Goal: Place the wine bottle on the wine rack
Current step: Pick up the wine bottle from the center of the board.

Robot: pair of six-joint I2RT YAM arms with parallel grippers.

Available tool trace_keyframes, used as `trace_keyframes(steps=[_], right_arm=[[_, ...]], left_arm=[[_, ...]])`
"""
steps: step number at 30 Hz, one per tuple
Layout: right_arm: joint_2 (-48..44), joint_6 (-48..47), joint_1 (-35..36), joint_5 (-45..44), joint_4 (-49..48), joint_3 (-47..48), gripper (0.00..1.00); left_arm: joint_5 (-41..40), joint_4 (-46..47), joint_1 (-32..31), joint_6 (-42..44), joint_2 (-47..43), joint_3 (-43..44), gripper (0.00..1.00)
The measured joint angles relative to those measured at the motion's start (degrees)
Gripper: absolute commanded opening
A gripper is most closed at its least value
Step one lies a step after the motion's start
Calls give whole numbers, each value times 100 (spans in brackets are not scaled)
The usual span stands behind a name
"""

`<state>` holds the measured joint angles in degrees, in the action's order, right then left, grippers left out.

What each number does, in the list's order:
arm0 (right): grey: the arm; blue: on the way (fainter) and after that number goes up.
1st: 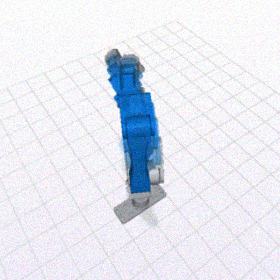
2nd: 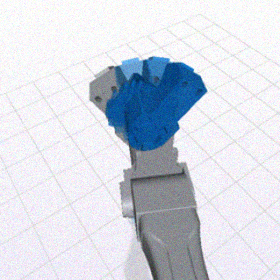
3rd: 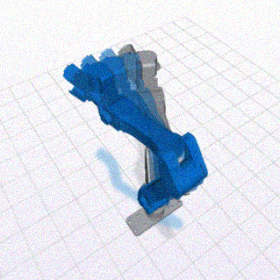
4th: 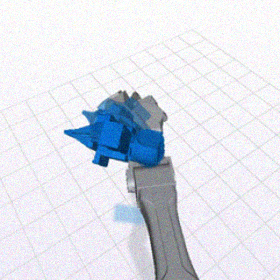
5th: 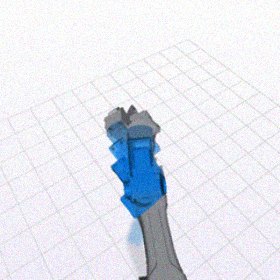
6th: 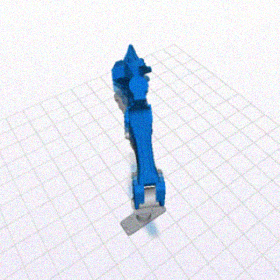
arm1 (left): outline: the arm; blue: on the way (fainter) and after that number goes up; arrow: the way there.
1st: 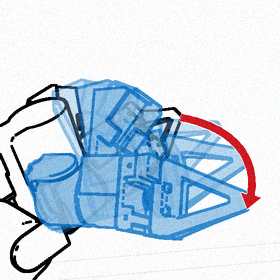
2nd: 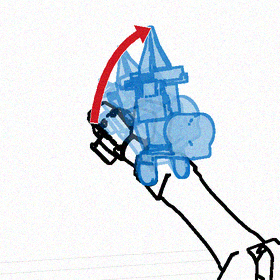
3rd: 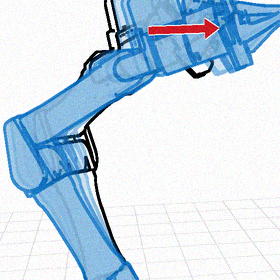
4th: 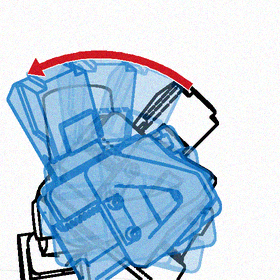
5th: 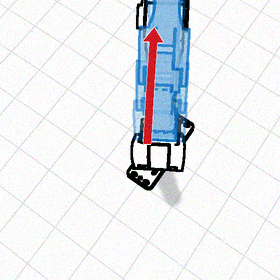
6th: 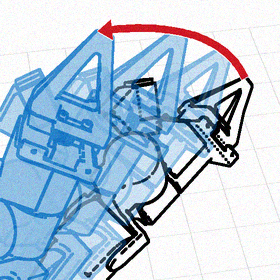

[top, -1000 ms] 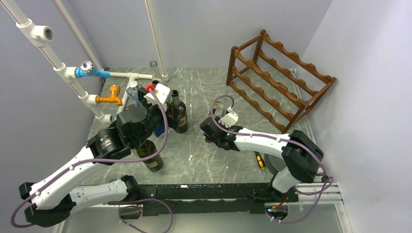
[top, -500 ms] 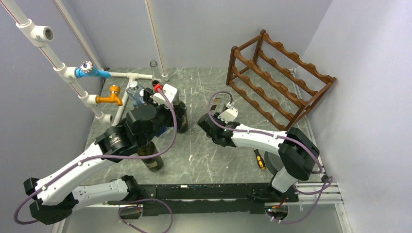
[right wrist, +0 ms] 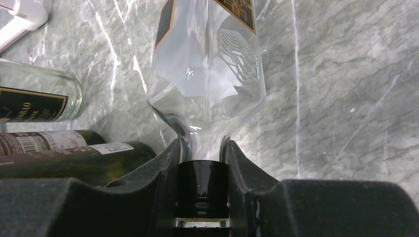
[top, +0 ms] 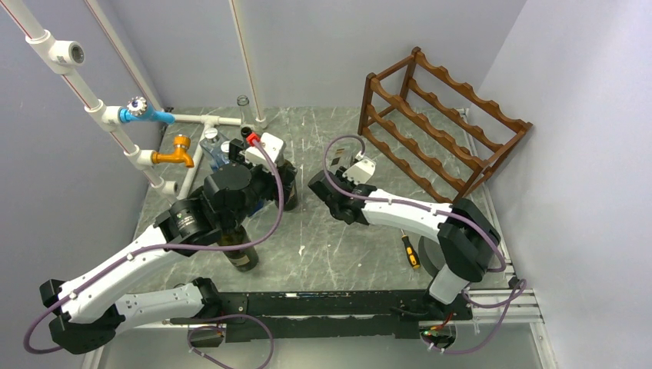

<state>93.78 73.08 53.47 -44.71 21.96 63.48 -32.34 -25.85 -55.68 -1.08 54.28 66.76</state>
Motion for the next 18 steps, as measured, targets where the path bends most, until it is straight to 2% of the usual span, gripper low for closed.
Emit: trace_keyframes(steps=[5,13,16,18], right_arm=[[-4,-219,-46,-37,11,-68,0],[-138,-763,-17,131,-476,-1005,0],[96,-861,-20,162,-369,-1005,10],[409,-929,-17,214,-170,-859,21]], left_arm=[[-55,2,-2,70,0,0,99],[-92,4,-39,153,-37,0,100],[-94,15,-39,155,-96,0,100],[-96,35,-39,157,-120,0,100]])
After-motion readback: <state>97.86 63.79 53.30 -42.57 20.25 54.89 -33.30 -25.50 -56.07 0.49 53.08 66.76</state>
